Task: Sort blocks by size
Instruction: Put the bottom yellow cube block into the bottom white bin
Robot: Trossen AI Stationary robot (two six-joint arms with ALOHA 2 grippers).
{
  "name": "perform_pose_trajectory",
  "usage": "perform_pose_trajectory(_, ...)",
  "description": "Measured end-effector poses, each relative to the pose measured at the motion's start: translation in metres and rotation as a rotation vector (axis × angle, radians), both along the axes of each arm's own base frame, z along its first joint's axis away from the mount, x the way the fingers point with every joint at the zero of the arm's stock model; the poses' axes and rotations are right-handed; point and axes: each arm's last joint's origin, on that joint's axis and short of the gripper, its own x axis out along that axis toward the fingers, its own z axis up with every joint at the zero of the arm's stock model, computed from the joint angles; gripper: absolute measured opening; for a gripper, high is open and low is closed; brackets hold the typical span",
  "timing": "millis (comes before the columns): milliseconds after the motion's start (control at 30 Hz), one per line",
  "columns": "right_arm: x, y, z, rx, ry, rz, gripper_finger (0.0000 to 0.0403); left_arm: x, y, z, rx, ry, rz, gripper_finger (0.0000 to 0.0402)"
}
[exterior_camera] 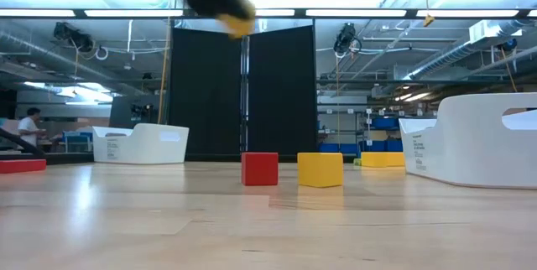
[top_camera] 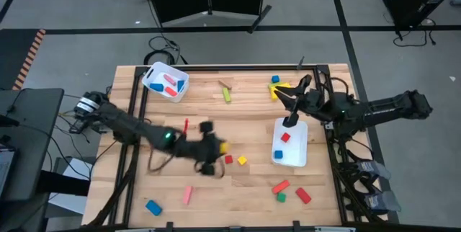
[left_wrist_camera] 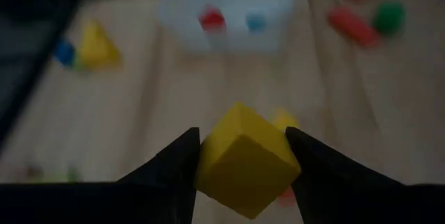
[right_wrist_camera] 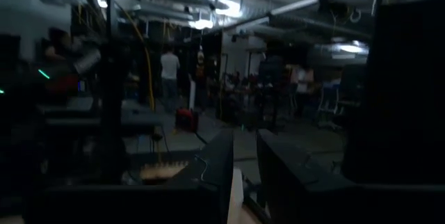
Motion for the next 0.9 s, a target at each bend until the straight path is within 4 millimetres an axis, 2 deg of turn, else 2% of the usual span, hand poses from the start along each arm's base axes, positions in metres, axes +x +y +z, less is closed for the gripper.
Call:
perform_pose_trajectory(133,-0.001,0.006,0.017,-0.034,-0.032,0.022,0.0077,0.04,0.036,0.004,-0.038,-0.221,-0.056,0.0186)
perform_pose_trajectory(267,-0.002,0.013,0.029,-0.077,-0.042,0.044,0.0077,0.075,0.054,-0.012,-0.127,-0.409,-0.181,0.0186)
perform_pose_trajectory(400,-0.003,0.018,0.035,-0.107,-0.012,-0.008,0.0077,0.112,0.062,-0.033,-0.167,-0.403,-0.198,0.0186)
perform_pose_trajectory(667,-0.007,0.028,0.036,-0.114,0.033,-0.103,0.0077,0.188,0.067,-0.054,-0.229,-0.449,-0.259,0.0186)
perform_pose_trajectory(800,-0.01,0.034,0.036,-0.117,0.055,-0.131,0.0077,0.213,0.075,-0.07,-0.297,-0.433,-0.231,0.0187)
perform_pose_trajectory(900,-0.014,0.038,0.037,-0.103,0.058,-0.156,0.0077,0.224,0.082,-0.088,-0.355,-0.387,-0.182,0.0222)
